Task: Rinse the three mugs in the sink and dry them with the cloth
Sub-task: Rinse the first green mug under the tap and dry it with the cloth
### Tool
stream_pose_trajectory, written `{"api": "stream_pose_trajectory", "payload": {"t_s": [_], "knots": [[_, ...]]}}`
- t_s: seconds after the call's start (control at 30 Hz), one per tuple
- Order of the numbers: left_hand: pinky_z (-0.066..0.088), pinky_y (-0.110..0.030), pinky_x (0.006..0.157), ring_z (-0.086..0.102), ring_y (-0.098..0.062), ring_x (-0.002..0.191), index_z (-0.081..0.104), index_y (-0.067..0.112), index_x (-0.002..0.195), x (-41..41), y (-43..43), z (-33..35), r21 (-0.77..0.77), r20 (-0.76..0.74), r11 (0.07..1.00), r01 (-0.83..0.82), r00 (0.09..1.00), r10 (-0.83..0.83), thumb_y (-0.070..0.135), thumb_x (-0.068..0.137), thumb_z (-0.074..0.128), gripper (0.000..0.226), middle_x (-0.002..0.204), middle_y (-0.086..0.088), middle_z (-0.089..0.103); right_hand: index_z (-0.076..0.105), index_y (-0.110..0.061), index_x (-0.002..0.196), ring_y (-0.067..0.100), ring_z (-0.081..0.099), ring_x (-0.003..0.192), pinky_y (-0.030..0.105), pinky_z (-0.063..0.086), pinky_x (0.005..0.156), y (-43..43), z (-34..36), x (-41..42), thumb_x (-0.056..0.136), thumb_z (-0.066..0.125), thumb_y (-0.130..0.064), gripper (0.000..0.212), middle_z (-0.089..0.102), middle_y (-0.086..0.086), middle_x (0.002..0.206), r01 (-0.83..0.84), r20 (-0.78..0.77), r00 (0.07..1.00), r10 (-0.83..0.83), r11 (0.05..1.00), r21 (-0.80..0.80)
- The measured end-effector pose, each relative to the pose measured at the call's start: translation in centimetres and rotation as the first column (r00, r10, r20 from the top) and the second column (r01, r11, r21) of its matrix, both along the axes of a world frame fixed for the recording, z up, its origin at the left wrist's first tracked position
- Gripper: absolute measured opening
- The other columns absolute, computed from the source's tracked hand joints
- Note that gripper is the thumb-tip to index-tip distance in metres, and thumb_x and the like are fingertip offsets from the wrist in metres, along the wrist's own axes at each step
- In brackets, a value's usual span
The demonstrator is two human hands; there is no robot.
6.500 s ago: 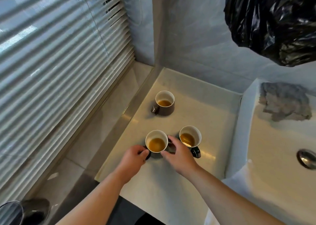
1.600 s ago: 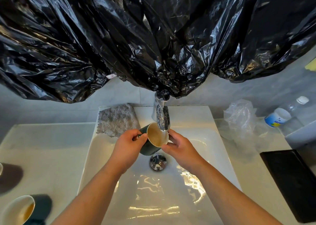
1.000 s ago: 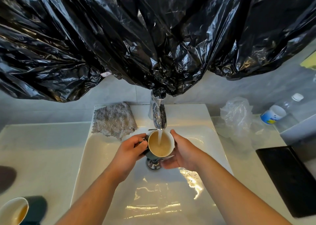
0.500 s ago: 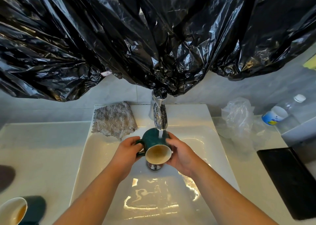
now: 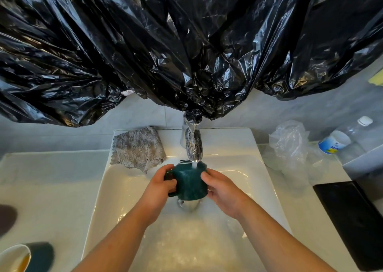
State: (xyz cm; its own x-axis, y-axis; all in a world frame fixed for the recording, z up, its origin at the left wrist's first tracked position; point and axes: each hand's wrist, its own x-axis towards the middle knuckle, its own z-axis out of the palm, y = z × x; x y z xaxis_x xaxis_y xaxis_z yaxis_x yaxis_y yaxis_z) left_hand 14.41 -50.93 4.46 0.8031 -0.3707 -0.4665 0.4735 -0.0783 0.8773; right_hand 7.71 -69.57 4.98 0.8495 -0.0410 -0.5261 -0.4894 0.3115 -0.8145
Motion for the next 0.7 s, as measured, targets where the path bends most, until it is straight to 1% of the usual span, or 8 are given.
{"api": "stream_pose_trajectory", "payload": {"t_s": [0.07, 0.13, 0.23, 0.3, 0.37, 0.47, 0.57, 0.7], "knots": [[0.057, -0.037, 0.082, 0.065, -0.023, 0.104, 0.063, 0.023, 0.113, 0.0, 0.0, 0.6, -0.032, -0.012, 0.999, 0.005, 1.000, -0.005, 0.003, 0.088, 0.052, 0.034, 0.109, -0.005, 0.067, 0.061, -0.026, 0.132, 0.017, 0.064, 0.120, 0.029, 0.052, 0.097, -0.2, 0.7, 0.1, 0.101, 0.056, -0.021, 0.031, 0.070, -0.001, 0.127, -0.049, 0.011, 0.999, 0.049, 0.998, 0.031], [0.055, -0.033, 0.079, 0.065, -0.018, 0.103, 0.063, 0.026, 0.112, -0.2, 0.1, 0.9, -0.046, 0.020, 0.999, 0.006, 1.000, -0.005, 0.018, 0.081, 0.056, 0.033, 0.107, 0.001, 0.067, 0.059, -0.032, 0.132, 0.021, 0.064, 0.119, 0.035, 0.052, 0.098, -0.3, 1.0, 0.1, 0.098, 0.059, -0.016, 0.038, 0.070, 0.000, 0.127, -0.065, -0.005, 0.998, 0.066, 0.995, 0.076], [0.057, -0.023, 0.073, 0.069, -0.007, 0.096, 0.062, 0.031, 0.114, -0.7, 0.1, 0.6, -0.026, 0.141, 1.000, -0.012, 0.990, 0.016, 0.010, 0.098, 0.057, 0.027, 0.101, 0.014, 0.071, 0.063, -0.027, 0.132, 0.037, 0.060, 0.122, 0.055, 0.054, 0.095, 0.3, 0.9, 0.0, 0.096, 0.054, -0.009, 0.041, 0.066, 0.014, 0.130, 0.040, -0.004, 0.999, -0.040, 0.973, 0.229], [0.056, -0.018, 0.074, 0.067, 0.001, 0.095, 0.062, 0.034, 0.114, -1.1, -0.3, 0.4, 0.007, 0.221, 1.000, 0.009, 0.975, -0.011, 0.005, 0.095, 0.061, 0.034, 0.098, 0.023, 0.072, 0.067, -0.021, 0.128, 0.038, 0.060, 0.121, 0.056, 0.056, 0.090, 1.1, 0.8, 0.1, 0.101, 0.045, -0.024, 0.035, 0.068, 0.017, 0.126, 0.157, -0.025, 0.987, -0.156, 0.944, 0.290], [0.055, -0.015, 0.079, 0.065, 0.004, 0.097, 0.063, 0.036, 0.114, -1.6, -1.0, 0.6, 0.037, 0.272, 0.999, 0.022, 0.962, -0.031, 0.015, 0.084, 0.068, 0.037, 0.100, 0.026, 0.071, 0.068, -0.017, 0.126, 0.033, 0.063, 0.119, 0.053, 0.054, 0.096, 1.9, 0.3, 0.2, 0.105, 0.037, -0.039, 0.043, 0.071, 0.015, 0.121, 0.239, -0.053, 0.971, -0.234, 0.938, 0.250], [0.057, -0.021, 0.079, 0.069, 0.002, 0.090, 0.066, 0.036, 0.105, -2.0, -2.2, 0.8, 0.082, 0.263, 0.995, -0.054, 0.964, 0.031, 0.037, 0.073, 0.071, 0.033, 0.094, 0.024, 0.073, 0.067, -0.013, 0.126, 0.031, 0.067, 0.114, 0.046, 0.054, 0.098, 2.6, -0.3, 0.1, 0.105, 0.038, -0.034, 0.041, 0.073, 0.015, 0.117, 0.264, 0.008, 0.963, -0.269, 0.952, 0.157], [0.058, -0.019, 0.070, 0.072, 0.000, 0.080, 0.070, 0.034, 0.099, -1.8, -2.6, 0.4, 0.142, 0.230, 0.984, -0.103, 0.971, 0.069, 0.038, 0.072, 0.081, 0.030, 0.085, 0.021, 0.075, 0.068, -0.020, 0.123, 0.026, 0.070, 0.109, 0.037, 0.057, 0.087, 2.9, -0.6, 0.1, 0.106, 0.036, -0.032, 0.038, 0.073, 0.012, 0.117, 0.260, 0.061, 0.962, -0.266, 0.961, 0.092], [0.057, -0.017, 0.063, 0.073, 0.000, 0.072, 0.071, 0.030, 0.091, -1.2, -2.8, 0.3, 0.207, 0.221, 0.972, -0.111, 0.973, 0.064, 0.052, 0.057, 0.086, 0.043, 0.078, 0.018, 0.076, 0.073, -0.033, 0.116, 0.021, 0.067, 0.115, 0.040, 0.051, 0.101, 2.9, -1.2, 0.0, 0.105, 0.035, -0.045, 0.041, 0.073, 0.006, 0.120, 0.204, 0.077, 0.976, -0.206, 0.978, 0.039]]}}
